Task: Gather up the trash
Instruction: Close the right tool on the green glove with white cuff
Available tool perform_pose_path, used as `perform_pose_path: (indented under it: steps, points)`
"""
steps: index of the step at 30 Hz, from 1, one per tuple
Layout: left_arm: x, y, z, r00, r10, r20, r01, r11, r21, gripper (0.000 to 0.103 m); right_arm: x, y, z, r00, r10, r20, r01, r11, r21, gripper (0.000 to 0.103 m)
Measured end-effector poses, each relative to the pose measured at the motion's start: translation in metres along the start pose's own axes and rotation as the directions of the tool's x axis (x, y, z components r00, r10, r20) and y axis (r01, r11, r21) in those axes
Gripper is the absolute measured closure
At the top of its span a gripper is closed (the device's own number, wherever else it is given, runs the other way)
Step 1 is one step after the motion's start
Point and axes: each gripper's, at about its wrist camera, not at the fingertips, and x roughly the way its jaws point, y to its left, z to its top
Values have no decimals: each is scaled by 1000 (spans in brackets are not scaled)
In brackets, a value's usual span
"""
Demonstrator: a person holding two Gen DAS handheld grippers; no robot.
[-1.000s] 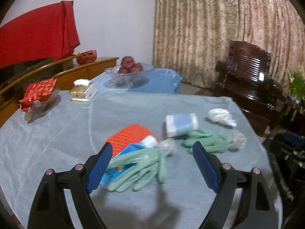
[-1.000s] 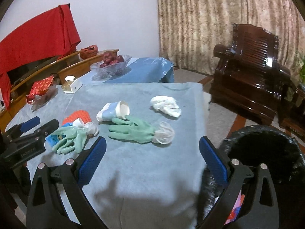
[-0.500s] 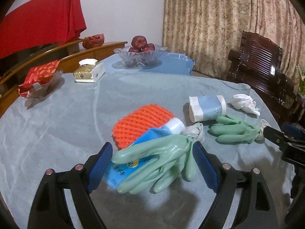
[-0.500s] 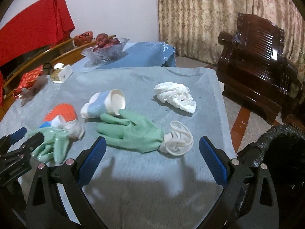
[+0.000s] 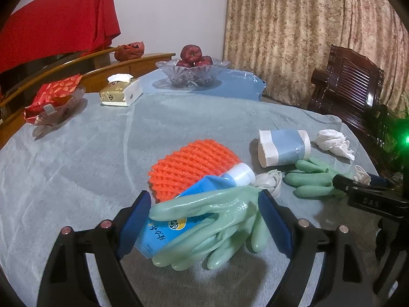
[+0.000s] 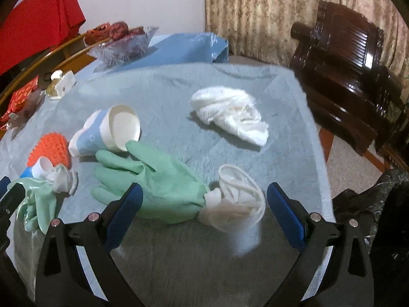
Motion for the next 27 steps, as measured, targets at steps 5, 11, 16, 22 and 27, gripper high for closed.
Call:
perform_pose_path:
  steps: [5, 11, 16, 22, 27]
  points:
    - [-2, -1, 1, 1000, 3, 7, -3, 1000, -1, 19, -1, 1, -1, 999, 52, -10, -52, 999, -2, 25]
    - [-9, -3, 1, 1000, 6, 21, -5, 1000, -2, 19, -11, 0, -6, 998, 63, 6, -63, 998, 3, 42]
    - [-23, -11, -2, 999, -9, 47, 8, 1000, 22, 19, -23, -3, -14, 997, 70, 12, -70, 997, 12, 54]
    - [-21, -15, -9, 1000, -6, 25, 5, 999, 48, 22, -42, 2, -30, 994, 107, 9, -107, 994, 23, 56]
    - [-8, -13, -13, 999, -9, -42, 10, 999, 35, 62, -51, 4, -38, 994, 112, 9, -112, 993, 30, 56]
